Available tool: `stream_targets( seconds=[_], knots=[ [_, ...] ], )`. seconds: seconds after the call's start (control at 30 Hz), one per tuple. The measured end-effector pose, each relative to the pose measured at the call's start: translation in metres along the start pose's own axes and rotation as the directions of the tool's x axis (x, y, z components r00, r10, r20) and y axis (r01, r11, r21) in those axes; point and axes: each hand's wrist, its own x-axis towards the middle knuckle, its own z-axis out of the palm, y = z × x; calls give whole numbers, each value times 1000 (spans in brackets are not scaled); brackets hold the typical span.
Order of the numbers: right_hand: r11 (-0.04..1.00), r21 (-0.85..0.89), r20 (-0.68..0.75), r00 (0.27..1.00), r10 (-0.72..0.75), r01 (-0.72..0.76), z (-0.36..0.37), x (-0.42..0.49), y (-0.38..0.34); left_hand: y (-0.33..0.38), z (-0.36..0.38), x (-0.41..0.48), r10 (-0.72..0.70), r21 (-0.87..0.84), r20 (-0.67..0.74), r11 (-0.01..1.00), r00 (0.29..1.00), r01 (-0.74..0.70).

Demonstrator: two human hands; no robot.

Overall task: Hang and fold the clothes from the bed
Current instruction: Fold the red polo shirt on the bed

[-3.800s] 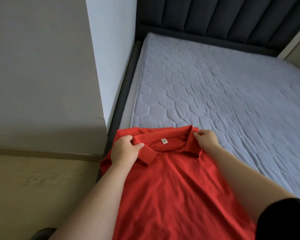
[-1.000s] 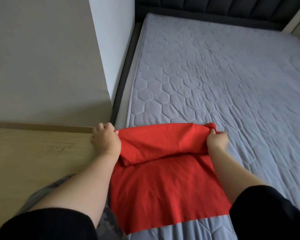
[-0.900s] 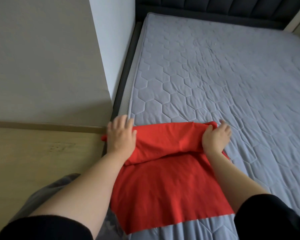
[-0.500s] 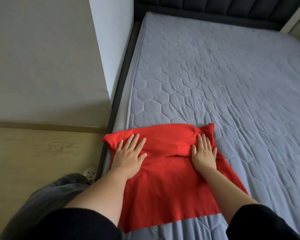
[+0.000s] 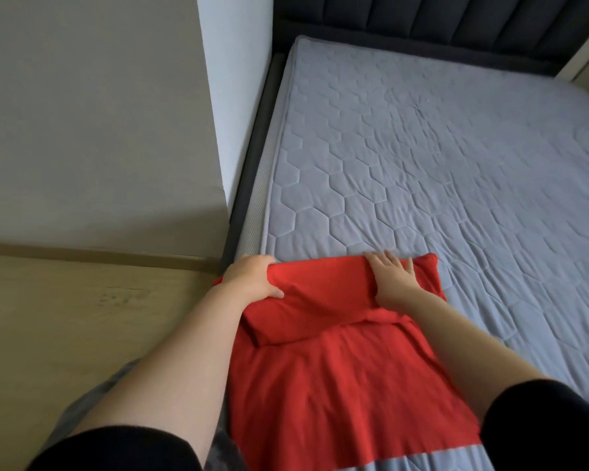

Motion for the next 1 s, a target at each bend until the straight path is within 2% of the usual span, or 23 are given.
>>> stream_targets(
  seconds=[0.1,0.27,0.37,0.57,0.7,0.83,1.0],
  knots=[
    [997,-66,134,990,-31,40,-11,13,8,-4,-4,4,31,55,49,998,998,-33],
    [948,-307,203,979,-18,81,-35,27,12,-13,-5,3,23,107,86,994,996,-32],
    [924,-367,223,974,-28,111,-37,28,16,-11,-9,3,44,120,100,991,994,-56],
    [989,-150,266,964,23,18,-39,23,34,-4,-23,-3,56,50,167,997,984,-65],
    [998,-54,300,952,54,-40,-33,15,42,-6,-26,-3,-6,64,255,998,967,-10],
    [993,-101,315,945,86,-57,-33,17,41,-3,-22,-3,-24,67,164,998,986,13],
    [985,-148,342,931,130,-83,-50,24,41,-9,-24,3,-55,-39,36,998,998,57]
  ],
)
